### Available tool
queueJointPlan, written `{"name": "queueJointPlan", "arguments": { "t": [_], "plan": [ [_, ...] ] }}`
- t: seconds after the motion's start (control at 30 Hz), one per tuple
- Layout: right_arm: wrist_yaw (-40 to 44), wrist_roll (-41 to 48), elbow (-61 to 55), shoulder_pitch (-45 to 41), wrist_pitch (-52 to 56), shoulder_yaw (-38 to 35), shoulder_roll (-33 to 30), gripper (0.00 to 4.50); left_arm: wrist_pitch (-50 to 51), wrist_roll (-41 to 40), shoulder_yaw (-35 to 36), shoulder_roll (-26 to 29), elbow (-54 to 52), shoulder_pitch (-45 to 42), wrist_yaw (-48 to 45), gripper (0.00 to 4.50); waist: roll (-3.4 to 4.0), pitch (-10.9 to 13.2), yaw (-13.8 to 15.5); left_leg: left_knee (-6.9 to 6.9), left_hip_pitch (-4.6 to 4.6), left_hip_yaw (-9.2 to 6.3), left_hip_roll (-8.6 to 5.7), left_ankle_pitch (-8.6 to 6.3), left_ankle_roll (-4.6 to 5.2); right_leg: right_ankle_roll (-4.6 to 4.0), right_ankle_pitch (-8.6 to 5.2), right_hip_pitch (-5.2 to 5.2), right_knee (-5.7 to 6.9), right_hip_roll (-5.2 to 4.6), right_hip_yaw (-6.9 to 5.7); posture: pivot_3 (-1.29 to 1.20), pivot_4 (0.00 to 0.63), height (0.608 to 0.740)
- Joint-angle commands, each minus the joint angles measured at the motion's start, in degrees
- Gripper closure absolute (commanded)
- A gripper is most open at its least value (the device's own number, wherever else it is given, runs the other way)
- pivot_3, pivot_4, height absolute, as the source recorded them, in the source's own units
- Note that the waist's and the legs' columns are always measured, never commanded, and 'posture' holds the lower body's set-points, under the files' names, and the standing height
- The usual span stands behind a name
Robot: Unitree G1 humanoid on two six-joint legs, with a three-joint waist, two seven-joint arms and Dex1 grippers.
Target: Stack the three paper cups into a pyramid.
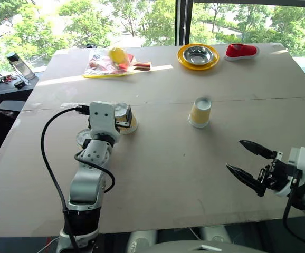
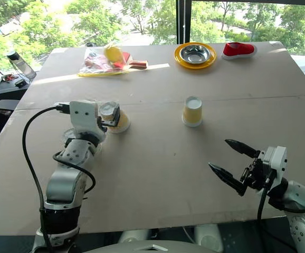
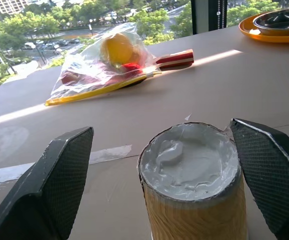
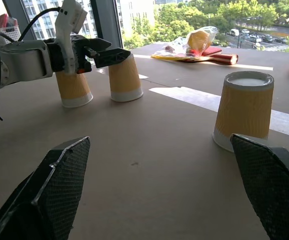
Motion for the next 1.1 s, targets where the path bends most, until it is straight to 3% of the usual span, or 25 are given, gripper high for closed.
{"name": "queueJointPlan", "arguments": {
  "t": [0.03,0.5,0.73,1.1],
  "plan": [
    [0.52,1.31,-2.22,-0.66,-1.26,-1.65,-0.37,0.06,-1.28,0.76,-0.5,-1.19,1.15,-0.59,-0.47,0.0,-0.02,-0.02,0.4,0.01,0.0,0.0,-0.01,0.0,0.0,0.0,0.0,0.02,-0.01,-0.01,0.0,0.0,0.15,0.74],
    [-0.07,1.67,-2.1,-3.83,-0.76,-1.05,-0.6,0.06,0.37,1.04,-1.7,-6.77,5.21,-3.95,-0.23,0.0,-0.01,-0.06,0.89,0.1,0.1,-0.05,-0.05,0.0,-0.01,0.06,0.03,0.2,-0.04,-0.02,-0.02,0.0,0.15,0.74],
    [-0.1,1.94,-1.9,-4.81,-0.36,-1.17,-1.03,0.06,11.41,-0.03,0.85,-8.74,2.07,-6.43,1.83,0.0,0.02,-0.1,1.05,0.13,0.12,-0.07,-0.07,0.0,0.0,0.06,0.03,0.22,-0.03,-0.02,-0.04,0.0,0.15,0.74],
    [-0.84,1.11,-1.31,-6.08,-0.66,-0.01,-0.69,0.06,23.67,0.4,1.67,-6.61,-3.88,-9.48,1.38,0.0,0.02,-0.11,1.07,0.16,0.13,-0.09,-0.08,0.01,-0.01,0.06,0.04,0.23,0.0,-0.01,-0.04,0.0,0.15,0.74]
  ]
}}
